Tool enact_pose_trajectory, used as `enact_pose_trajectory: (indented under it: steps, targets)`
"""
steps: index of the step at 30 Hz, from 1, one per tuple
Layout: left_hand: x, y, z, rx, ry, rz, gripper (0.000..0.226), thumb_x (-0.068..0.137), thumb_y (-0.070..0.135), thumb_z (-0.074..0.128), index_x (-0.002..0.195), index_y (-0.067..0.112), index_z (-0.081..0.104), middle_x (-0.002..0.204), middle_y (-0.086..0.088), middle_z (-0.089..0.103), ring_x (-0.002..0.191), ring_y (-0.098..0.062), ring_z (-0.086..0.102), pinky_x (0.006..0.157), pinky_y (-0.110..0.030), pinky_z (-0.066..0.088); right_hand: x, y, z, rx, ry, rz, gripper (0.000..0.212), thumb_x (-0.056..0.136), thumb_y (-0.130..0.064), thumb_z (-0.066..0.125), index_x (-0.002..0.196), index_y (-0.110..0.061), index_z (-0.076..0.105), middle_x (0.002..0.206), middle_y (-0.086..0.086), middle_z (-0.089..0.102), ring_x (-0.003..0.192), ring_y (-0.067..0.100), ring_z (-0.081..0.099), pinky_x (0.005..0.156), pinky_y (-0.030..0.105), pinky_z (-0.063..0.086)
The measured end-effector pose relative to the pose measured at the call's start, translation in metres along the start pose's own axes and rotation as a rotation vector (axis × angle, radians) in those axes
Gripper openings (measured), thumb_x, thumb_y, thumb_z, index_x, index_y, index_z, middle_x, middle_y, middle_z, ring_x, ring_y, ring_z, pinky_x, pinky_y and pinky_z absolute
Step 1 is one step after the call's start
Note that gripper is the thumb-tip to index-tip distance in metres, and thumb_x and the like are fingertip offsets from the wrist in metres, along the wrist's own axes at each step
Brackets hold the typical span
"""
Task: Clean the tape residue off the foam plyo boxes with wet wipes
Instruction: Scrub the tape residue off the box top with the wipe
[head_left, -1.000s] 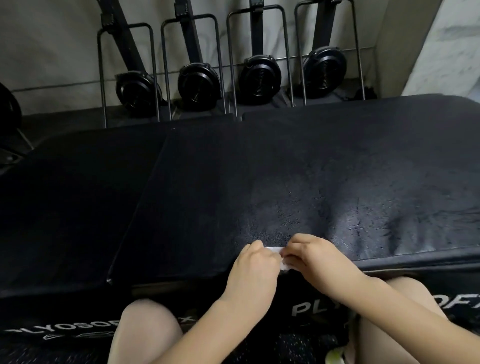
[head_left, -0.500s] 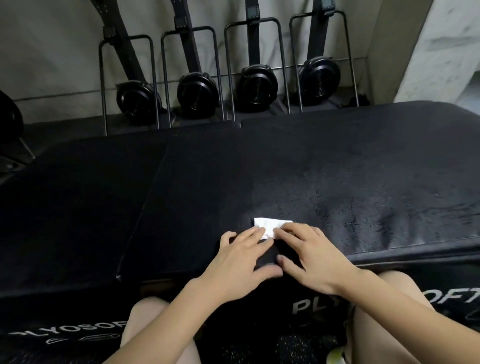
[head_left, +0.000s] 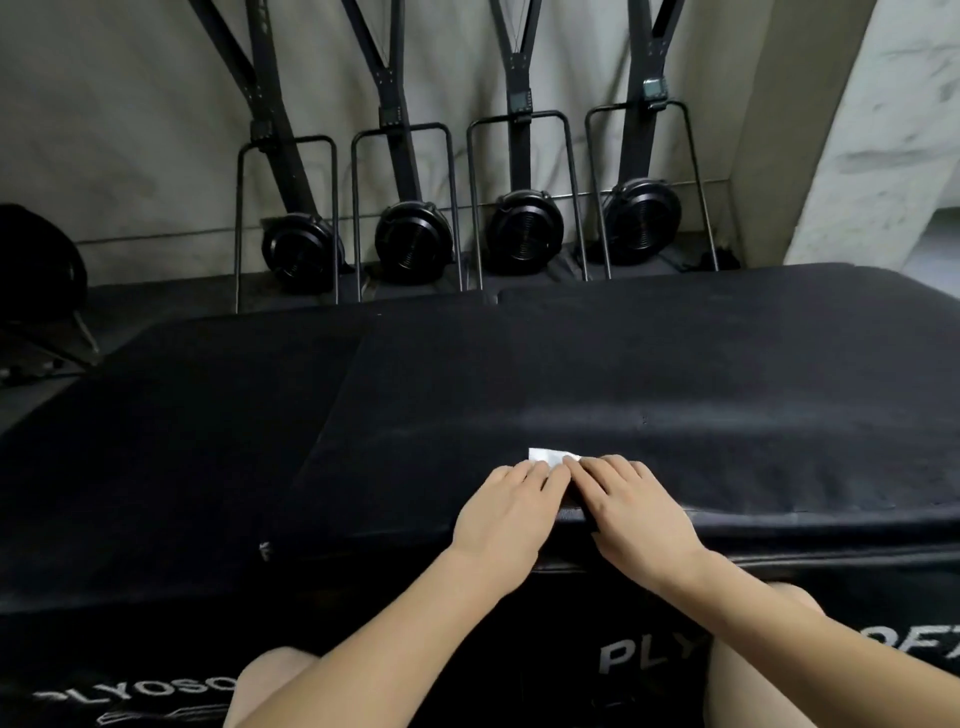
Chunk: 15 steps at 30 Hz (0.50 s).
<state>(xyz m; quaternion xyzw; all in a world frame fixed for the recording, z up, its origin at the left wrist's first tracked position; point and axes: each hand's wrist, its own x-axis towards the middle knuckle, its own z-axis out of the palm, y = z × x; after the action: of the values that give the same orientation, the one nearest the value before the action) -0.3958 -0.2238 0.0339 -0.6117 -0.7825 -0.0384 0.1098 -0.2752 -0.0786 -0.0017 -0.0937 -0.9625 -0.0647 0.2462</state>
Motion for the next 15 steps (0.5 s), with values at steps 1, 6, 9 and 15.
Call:
enact_pose_trajectory:
  steps: [1,6,9,15]
  targets:
    - [0.002,-0.002,-0.008,-0.022,0.033,-0.006,0.074,0.074,-0.001,0.064,0.141,0.016,0.037,0.122,0.003,0.055,0.113,-0.017,0.053,0.099,-0.033,0.041,0.005,0.001,-0.006,-0.011,0.027,-0.008,0.074,0.059,-0.002,0.069,0.132,-0.003,0.059,0.116,0.004,0.064,0.096,0.029,0.061,0.077,0.037,0.053]
    - [0.007,-0.011,-0.053,-0.096,0.167,-0.034,0.067,0.073,-0.008,0.059,0.131,0.021,0.041,0.109,0.006,0.061,0.095,-0.017,0.056,0.091,-0.031,0.047,0.032,-0.001,-0.044,-0.006,0.141,-0.020,0.070,0.059,0.004,0.063,0.129,-0.006,0.059,0.109,0.003,0.064,0.085,0.028,0.053,0.074,0.036,0.047]
    - [-0.009,-0.034,-0.075,-0.140,0.208,-0.107,0.070,0.076,-0.007,0.054,0.133,0.029,0.036,0.106,0.012,0.059,0.090,-0.015,0.053,0.075,-0.030,0.051,0.054,-0.023,-0.059,0.034,0.169,-0.064,0.065,0.066,0.001,0.058,0.131,-0.004,0.060,0.111,0.004,0.065,0.083,0.028,0.052,0.074,0.037,0.047]
    - [-0.093,-0.057,-0.065,-0.181,0.178,-0.125,0.064,0.084,0.004,0.053,0.138,0.032,0.034,0.121,0.017,0.054,0.100,-0.007,0.052,0.084,-0.023,0.049,0.042,-0.097,-0.050,0.149,0.146,-0.184,0.055,0.078,-0.011,0.045,0.131,-0.005,0.060,0.110,0.004,0.064,0.084,0.025,0.053,0.077,0.036,0.047]
